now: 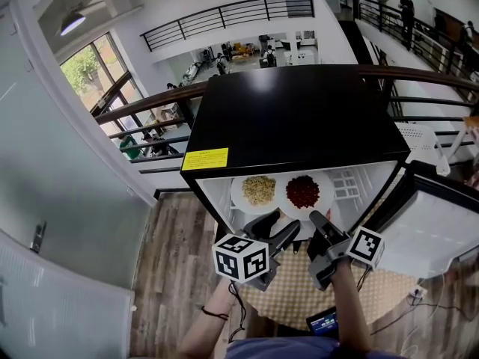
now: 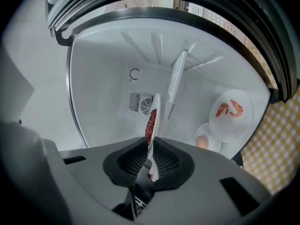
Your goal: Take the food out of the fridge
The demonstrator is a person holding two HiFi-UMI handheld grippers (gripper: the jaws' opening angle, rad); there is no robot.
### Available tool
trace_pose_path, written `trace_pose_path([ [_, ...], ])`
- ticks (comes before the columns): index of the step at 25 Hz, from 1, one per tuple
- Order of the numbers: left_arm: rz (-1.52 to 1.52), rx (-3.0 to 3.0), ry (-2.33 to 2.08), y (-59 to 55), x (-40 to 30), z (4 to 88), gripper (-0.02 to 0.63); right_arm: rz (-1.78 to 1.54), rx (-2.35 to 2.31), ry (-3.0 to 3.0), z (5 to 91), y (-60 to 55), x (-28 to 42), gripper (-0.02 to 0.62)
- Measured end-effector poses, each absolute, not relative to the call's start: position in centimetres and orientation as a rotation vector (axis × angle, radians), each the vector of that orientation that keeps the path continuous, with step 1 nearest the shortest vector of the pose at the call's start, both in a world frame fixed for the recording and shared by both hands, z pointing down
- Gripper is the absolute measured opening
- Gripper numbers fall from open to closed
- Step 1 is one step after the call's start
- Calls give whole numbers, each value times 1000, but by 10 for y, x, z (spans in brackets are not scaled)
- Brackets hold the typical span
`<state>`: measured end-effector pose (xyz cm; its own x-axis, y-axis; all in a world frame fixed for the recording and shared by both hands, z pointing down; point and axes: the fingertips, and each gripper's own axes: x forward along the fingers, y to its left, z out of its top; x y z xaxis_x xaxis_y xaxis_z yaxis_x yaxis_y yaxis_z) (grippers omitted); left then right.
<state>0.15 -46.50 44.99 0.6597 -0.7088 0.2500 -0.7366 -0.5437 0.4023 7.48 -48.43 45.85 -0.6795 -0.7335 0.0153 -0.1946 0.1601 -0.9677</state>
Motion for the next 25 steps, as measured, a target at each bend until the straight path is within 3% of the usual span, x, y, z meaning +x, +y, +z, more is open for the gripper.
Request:
trace_pose_path([
  [25, -16, 2323, -1070, -429, 3, 466, 258, -1558, -835, 2068, 460, -409, 69, 28],
])
